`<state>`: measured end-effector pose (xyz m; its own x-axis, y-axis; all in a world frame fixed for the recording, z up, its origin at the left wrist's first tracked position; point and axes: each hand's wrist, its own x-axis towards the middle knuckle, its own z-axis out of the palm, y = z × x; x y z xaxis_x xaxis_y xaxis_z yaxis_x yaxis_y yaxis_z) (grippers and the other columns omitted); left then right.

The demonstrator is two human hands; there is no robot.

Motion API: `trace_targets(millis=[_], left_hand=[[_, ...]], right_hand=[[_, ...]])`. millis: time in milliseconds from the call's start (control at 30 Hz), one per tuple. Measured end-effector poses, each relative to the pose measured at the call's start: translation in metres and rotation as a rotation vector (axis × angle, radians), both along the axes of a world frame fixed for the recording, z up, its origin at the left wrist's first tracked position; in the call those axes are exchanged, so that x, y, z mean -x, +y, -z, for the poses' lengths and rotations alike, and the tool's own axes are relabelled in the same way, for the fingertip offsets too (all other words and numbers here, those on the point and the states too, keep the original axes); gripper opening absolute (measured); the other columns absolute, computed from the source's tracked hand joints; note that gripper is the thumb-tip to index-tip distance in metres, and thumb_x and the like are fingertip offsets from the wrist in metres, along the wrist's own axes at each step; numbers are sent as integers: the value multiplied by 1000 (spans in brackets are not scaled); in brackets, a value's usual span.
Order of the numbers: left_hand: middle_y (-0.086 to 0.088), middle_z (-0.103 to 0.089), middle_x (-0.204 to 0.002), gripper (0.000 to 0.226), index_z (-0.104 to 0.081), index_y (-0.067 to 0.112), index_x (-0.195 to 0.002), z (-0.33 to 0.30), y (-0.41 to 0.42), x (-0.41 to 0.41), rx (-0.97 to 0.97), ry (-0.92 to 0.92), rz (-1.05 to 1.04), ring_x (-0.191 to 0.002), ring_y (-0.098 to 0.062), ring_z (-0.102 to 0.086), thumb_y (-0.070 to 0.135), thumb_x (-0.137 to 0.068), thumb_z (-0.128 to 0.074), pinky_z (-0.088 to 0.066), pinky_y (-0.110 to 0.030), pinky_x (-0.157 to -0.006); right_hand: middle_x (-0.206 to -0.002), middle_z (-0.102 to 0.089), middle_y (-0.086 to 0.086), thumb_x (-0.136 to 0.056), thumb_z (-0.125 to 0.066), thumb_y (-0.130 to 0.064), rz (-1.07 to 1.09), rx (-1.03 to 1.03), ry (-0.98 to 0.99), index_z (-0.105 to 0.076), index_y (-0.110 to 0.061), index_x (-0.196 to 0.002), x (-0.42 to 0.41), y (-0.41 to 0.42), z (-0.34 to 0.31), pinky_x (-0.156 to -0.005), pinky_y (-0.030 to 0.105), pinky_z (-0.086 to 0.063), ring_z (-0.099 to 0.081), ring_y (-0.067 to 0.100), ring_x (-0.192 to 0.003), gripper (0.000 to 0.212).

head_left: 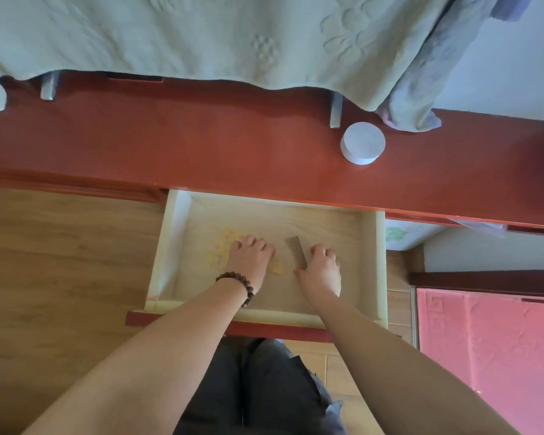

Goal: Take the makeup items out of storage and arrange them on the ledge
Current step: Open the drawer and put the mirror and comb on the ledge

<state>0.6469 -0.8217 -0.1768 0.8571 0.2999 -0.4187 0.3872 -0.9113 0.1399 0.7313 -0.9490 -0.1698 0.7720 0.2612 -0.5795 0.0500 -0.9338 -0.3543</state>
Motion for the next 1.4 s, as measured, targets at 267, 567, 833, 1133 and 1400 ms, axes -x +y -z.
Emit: trace_targets(millis=[267, 567, 833, 1133, 1400], left_hand=[[3, -55, -112, 34, -57, 19, -105, 0, 5, 0, -11, 6, 56, -111, -22, -41, -4, -84, -43, -31, -36, -92], [4, -57, -113, 30, -51, 21, -113, 5, 13, 3, 43, -1, 145, -107, -21, -49, 16, -85, -60, -27, -37, -91], [0, -54, -115, 20, -54, 18, -110, 6, 12, 5, 10, 56, 270, -111, -23, -45, 20, -90, -57, -29, -38, -96], [1, -60, -108, 20, -56, 17, -111, -20, 30, -2, 191, -66, 188, -97, -21, -57, 28, -94, -55, -37, -32, -94], [-3, -62, -98, 20, -68, 12, -105, -74, 53, 2, 271, -355, 54, -84, -24, -58, 17, -89, -59, -45, -32, -75]], right_hand=[[-118, -48, 8, -82, -69, -18, 51, -6, 53, -49, -9, -114, -4, 3, 1, -80, 36, -46, -53, 29, -103, 38], [-72, -57, 2, -87, -59, -14, 168, -167, 84, -58, -8, -84, -3, -2, -14, -52, 26, -40, -51, 20, -64, 7], [-73, -56, -2, -87, -60, -15, 181, -181, 52, -58, -11, -86, 1, 2, -20, -49, 23, -35, -49, 12, -62, 4], [-72, -57, -5, -87, -63, -17, 197, -335, 23, -59, -13, -84, 6, 1, -46, -54, 23, -38, -51, 11, -64, 6], [-69, -55, -9, -85, -66, -18, 195, -436, -63, -61, -15, -86, -4, 17, -95, -55, 20, -35, -48, 8, -63, 6]])
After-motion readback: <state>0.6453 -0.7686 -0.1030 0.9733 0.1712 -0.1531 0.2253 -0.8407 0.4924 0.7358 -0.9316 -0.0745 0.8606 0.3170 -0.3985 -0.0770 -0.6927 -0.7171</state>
